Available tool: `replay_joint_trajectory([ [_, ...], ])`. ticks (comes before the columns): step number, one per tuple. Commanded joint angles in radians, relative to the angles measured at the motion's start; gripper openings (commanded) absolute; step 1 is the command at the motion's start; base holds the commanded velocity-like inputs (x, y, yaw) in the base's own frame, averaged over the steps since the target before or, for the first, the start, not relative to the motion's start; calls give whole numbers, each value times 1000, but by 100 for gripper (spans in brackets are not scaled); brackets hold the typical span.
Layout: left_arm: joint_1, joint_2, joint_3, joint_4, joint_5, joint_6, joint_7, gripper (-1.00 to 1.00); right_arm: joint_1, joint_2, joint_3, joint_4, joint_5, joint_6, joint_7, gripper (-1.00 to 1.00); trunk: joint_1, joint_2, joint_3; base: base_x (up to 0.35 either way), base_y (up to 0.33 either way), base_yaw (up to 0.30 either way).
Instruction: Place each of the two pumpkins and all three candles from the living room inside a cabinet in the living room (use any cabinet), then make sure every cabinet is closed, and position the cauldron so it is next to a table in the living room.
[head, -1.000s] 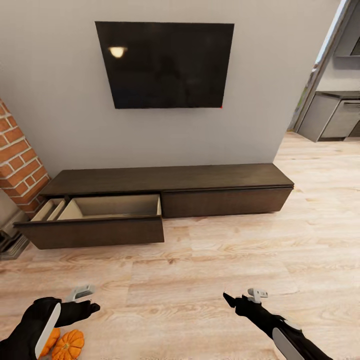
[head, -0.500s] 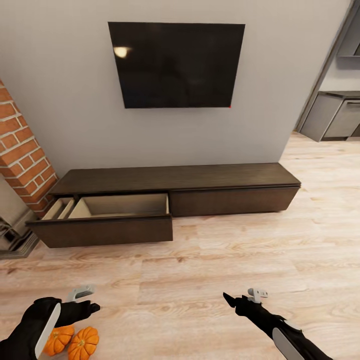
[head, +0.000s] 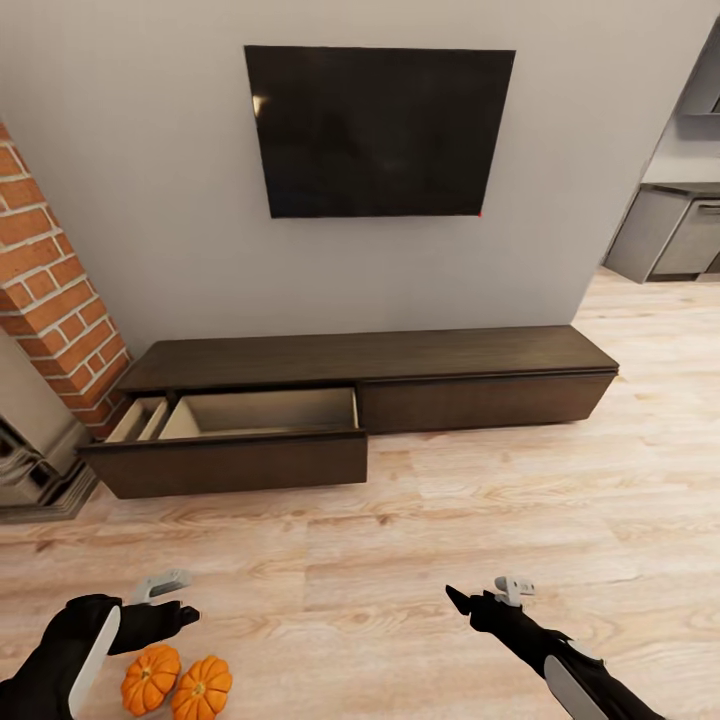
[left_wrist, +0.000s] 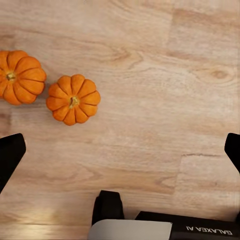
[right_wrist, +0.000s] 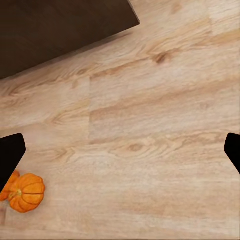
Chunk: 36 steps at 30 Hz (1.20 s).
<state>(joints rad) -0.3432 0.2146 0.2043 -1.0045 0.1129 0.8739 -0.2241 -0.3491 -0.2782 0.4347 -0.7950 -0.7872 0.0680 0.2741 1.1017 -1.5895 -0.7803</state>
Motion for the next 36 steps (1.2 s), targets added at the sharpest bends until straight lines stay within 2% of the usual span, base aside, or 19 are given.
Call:
replay_joint_trajectory([
  [1, 0, 1, 2, 0, 8, 5, 2, 100, -1, -1, 3, -1, -10, 4, 0, 100, 0, 0, -1, 0, 288, -1],
  [8, 0, -1, 38, 0, 8, 5, 2, 100, -1, -1, 3, -1, -10, 4, 0, 100, 0, 0, -1, 0, 289, 0],
  [24, 0, 2, 44, 24, 9, 4, 2, 100, -1, -1, 3, 0, -10, 3, 0, 100, 0, 0, -1, 0, 295, 0],
  [29, 0, 1, 44, 32, 10, -35, 2, 100, -1, -1, 3, 0, -10, 3, 0, 100, 0, 0, -1, 29, 309, 0],
  [36, 0, 1, 45, 44, 10, -44, 2, 100, -1, 0, 3, 3, -10, 1, -2, 100, 0, 0, -1, 141, 292, 0],
])
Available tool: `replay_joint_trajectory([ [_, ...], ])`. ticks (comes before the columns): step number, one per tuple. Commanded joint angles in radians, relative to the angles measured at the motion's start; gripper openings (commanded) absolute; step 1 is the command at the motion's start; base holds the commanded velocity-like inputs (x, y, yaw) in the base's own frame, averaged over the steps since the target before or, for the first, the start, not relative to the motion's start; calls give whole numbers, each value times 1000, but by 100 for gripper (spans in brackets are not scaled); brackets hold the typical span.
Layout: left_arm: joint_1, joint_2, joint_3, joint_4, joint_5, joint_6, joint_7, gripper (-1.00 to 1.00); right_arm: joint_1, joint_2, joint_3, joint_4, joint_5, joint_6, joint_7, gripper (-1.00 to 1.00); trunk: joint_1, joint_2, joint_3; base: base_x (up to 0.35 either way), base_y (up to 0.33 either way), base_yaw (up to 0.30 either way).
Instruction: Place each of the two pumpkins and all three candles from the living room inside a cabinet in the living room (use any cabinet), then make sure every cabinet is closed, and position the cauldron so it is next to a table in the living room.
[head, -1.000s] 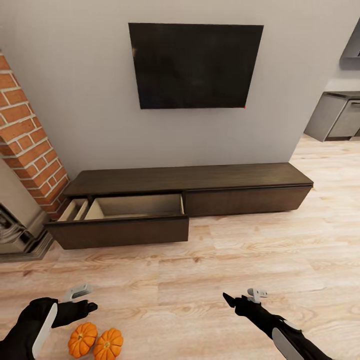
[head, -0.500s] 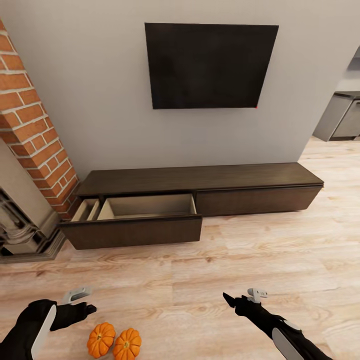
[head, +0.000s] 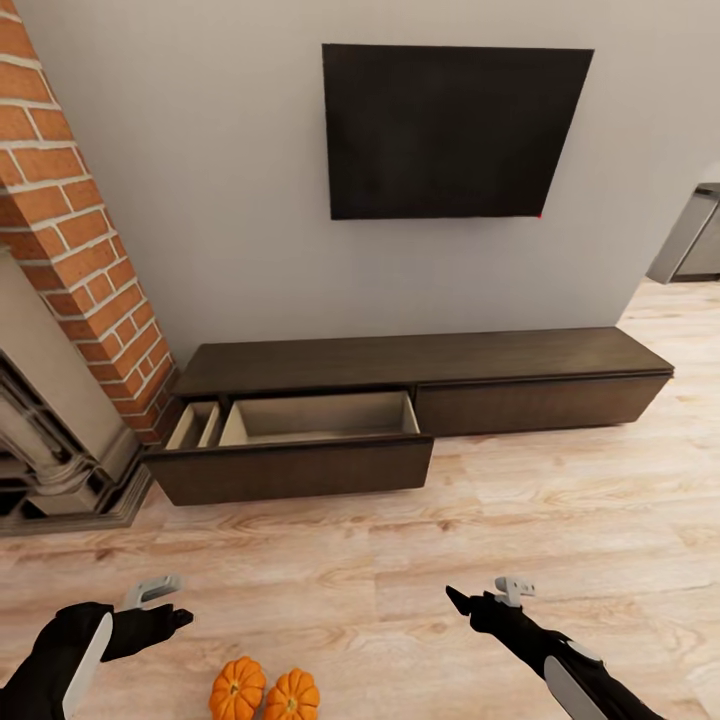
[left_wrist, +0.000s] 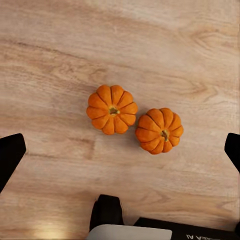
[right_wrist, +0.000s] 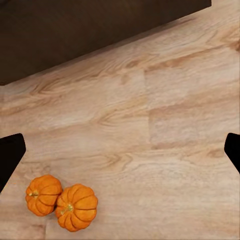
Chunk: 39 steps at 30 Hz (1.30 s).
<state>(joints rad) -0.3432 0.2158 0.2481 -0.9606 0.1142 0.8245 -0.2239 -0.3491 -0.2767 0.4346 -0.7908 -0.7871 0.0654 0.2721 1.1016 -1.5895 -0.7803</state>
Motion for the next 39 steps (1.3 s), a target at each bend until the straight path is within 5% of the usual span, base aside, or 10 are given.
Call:
replay_joint_trajectory([
  [1, 0, 0, 1, 0, 9, 6, 1, 100, -1, -1, 3, 0, -11, 4, 0, 100, 0, 0, -1, 59, 299, 0],
  [16, 0, 5, 3, 1, 9, 5, 1, 100, -1, 1, 1, 64, -8, -18, 0, 100, 0, 0, 2, -61, 316, -56],
  [29, 0, 1, 42, 23, 4, 4, 1, 100, -1, 1, 0, 64, -9, -19, 0, 100, 0, 0, 7, -16, 316, -141],
  [39, 0, -2, 40, 23, 1, 4, 1, 100, -1, 0, 0, 64, -8, -29, -1, 100, 0, 0, 8, 23, 125, -37],
])
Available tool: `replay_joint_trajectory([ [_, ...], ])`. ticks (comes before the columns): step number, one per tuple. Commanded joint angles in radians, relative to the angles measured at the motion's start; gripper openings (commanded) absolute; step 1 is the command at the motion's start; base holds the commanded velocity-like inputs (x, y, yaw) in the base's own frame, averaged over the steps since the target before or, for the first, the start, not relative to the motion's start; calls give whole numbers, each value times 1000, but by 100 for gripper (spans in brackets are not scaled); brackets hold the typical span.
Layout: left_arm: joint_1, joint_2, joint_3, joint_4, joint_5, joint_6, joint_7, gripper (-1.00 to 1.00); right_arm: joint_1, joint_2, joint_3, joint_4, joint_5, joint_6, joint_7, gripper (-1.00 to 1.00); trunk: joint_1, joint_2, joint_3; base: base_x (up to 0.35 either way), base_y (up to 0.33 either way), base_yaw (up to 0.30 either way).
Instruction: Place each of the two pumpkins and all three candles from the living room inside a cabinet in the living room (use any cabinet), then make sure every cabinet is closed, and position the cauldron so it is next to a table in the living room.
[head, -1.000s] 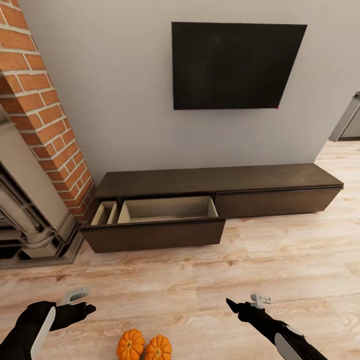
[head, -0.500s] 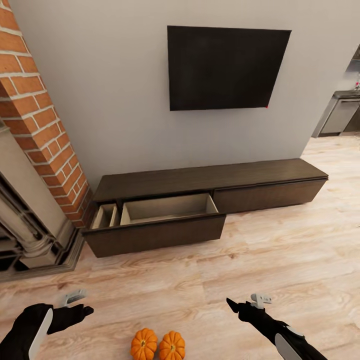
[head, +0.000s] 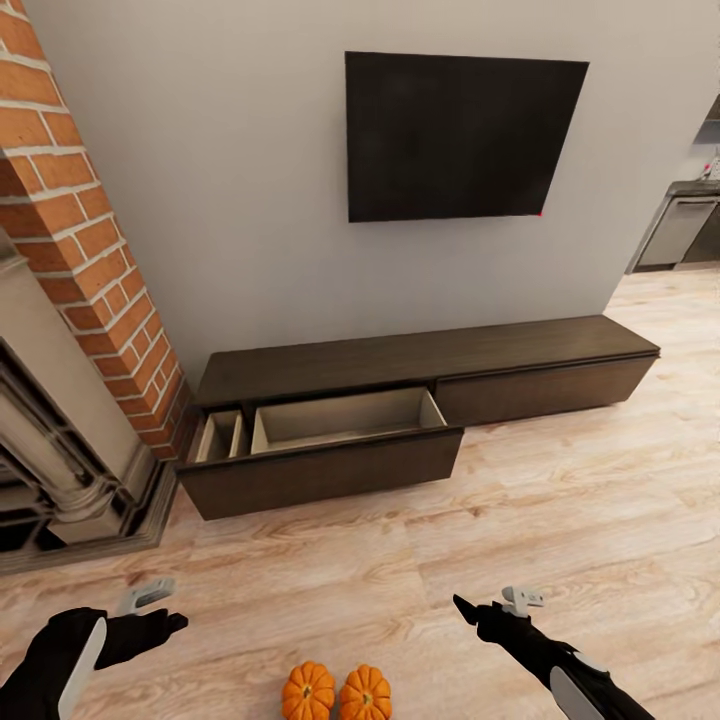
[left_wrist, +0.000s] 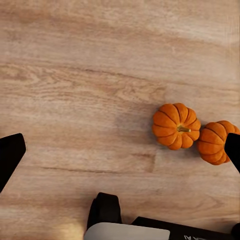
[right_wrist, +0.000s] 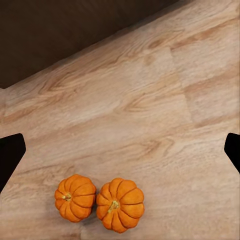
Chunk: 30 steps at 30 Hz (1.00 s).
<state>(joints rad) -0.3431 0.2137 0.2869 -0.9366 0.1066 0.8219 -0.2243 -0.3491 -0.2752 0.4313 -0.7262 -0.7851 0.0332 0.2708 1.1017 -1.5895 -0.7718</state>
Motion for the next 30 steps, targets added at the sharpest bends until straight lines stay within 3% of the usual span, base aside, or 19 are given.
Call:
replay_joint_trajectory([
  [1, 0, 0, 2, -1, 9, 6, 2, 100, -1, -1, 3, -1, -10, 2, 1, 100, 0, 0, -1, -13, 39, -7],
  [21, 0, 0, 2, -1, 11, -10, 2, 100, -1, -2, 1, -2, -11, 1, -20, 100, 0, 0, -1, -9, 12, -1],
  [25, 0, -1, 1, 0, 12, -34, 2, 100, -1, 0, 4, 3, -11, 6, -123, 100, 0, 0, -1, 0, 0, 0],
  [26, 0, -1, 0, 1, 14, -55, 2, 100, -1, 9, 6, 9, -10, 6, -211, 100, 0, 0, -1, 0, 0, 0],
  [27, 0, -2, 0, 1, 15, -61, 2, 100, -1, 15, 7, 13, -10, 6, -239, 100, 0, 0, -1, 0, 0, 0],
  [30, -1, -3, 0, 1, 19, -78, 2, 100, -1, 73, 30, 72, -9, 5, -323, 100, 0, 0, -1, 0, 0, 0],
])
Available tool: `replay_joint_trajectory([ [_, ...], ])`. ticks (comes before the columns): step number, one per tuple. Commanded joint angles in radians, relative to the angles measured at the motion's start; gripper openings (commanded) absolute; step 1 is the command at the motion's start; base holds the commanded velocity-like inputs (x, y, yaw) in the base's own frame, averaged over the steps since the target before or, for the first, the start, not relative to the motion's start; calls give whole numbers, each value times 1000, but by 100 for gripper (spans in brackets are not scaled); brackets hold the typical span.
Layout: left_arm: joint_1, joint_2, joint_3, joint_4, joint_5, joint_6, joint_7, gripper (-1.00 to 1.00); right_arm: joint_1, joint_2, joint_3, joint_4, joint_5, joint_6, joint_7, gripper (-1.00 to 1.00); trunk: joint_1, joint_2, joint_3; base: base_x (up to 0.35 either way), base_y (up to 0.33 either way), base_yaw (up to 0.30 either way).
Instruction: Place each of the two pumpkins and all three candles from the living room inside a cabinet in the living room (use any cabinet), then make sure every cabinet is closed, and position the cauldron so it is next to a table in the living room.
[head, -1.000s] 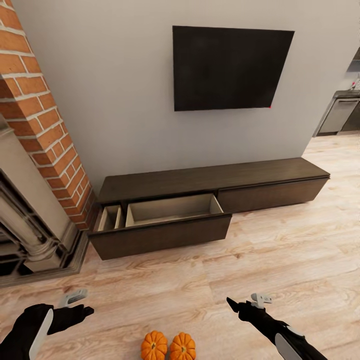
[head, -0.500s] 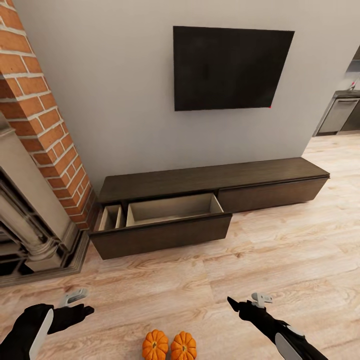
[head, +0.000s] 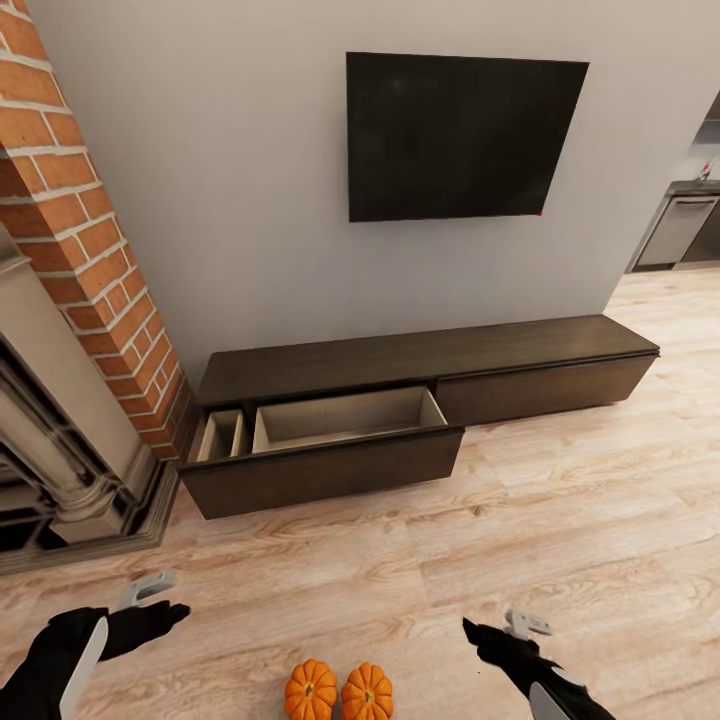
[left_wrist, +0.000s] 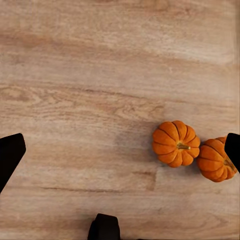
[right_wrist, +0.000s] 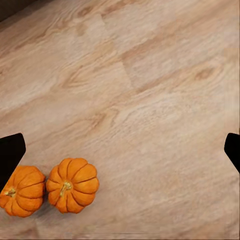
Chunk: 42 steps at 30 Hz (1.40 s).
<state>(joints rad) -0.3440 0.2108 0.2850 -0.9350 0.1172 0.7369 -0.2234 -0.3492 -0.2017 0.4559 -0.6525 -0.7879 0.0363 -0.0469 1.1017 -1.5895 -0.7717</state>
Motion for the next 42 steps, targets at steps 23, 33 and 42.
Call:
replay_joint_trajectory([
  [23, -138, -42, -8, 466, 1, -382, -171, 100, -13, 133, 47, 160, -1, -193, 77, 100, 0, 0, -1, 0, 0, 0],
  [33, -134, -29, 2, 475, 8, -406, -363, 100, -13, 134, 39, 204, -18, -199, 319, 100, 0, 0, -1, 0, 0, 0],
  [42, -134, 3, 51, 462, 10, -392, -382, 100, -13, 135, 37, 351, -17, -208, 327, 100, 0, 0, -1, 0, 0, 0],
])
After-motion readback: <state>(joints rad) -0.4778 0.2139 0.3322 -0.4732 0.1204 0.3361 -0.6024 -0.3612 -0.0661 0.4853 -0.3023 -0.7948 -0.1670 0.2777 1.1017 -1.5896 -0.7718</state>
